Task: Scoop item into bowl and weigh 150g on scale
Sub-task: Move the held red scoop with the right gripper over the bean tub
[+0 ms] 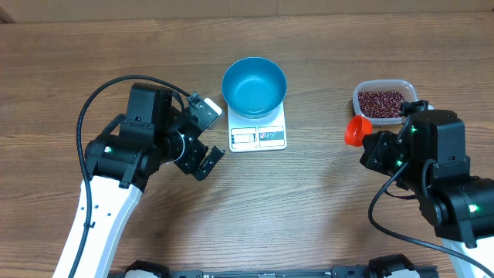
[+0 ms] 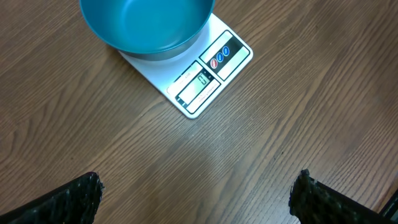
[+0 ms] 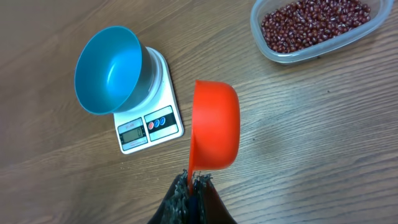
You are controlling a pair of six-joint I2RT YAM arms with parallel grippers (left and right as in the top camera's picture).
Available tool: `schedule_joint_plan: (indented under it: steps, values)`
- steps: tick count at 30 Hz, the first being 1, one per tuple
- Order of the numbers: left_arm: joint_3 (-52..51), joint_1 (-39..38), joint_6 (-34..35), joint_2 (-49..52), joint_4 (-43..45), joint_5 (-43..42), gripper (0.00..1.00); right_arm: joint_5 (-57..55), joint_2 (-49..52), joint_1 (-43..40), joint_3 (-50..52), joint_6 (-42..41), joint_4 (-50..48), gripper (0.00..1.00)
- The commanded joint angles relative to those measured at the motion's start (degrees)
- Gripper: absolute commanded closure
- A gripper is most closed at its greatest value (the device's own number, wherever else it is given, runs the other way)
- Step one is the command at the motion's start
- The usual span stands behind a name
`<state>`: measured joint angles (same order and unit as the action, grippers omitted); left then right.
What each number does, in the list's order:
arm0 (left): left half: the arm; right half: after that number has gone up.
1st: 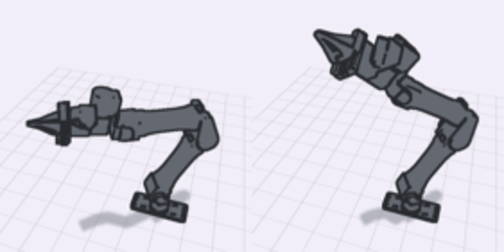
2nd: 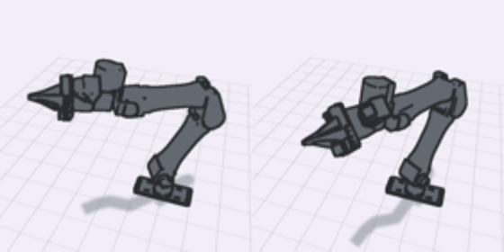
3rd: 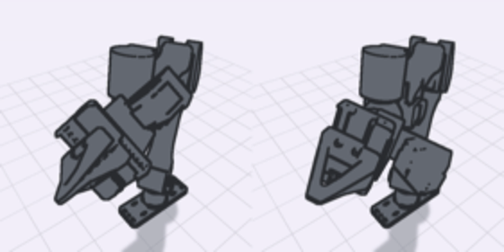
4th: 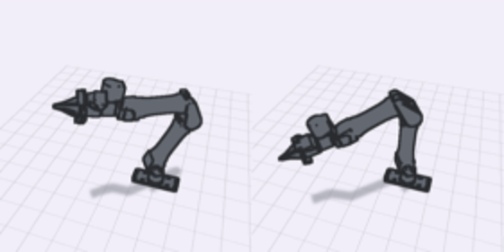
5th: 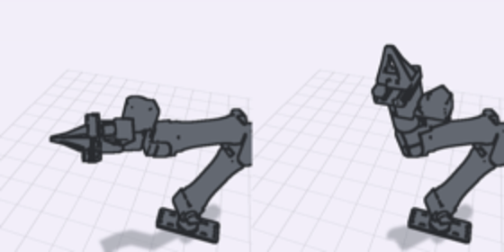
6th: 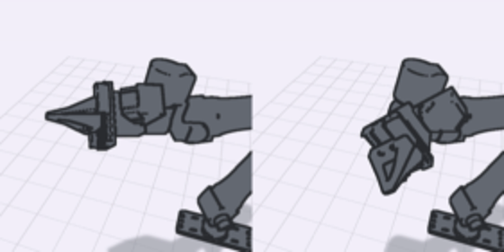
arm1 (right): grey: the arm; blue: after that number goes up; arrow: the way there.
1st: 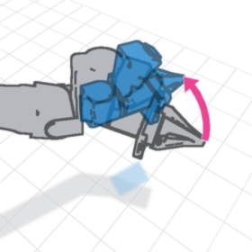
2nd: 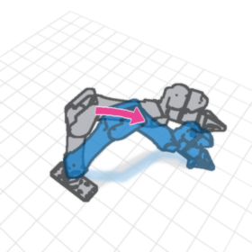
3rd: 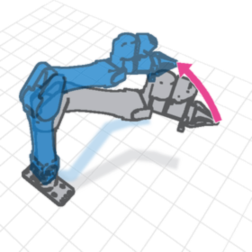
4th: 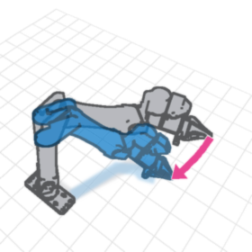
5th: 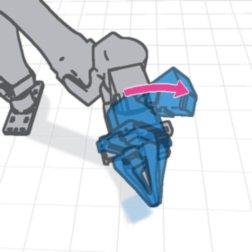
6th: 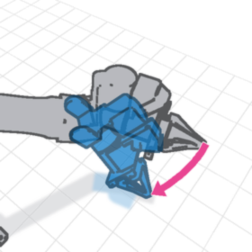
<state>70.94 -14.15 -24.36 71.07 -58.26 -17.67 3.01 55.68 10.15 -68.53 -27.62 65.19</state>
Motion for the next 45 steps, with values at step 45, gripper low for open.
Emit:
schedule_joint_plan:
  steps: [45]
  values:
    - [1.6, 0.3, 0.0, 0.2, 0.2, 0.3, 0.0, -16.9, 30.6, -8.8, -28.5, 21.6, 7.3, 0.96]
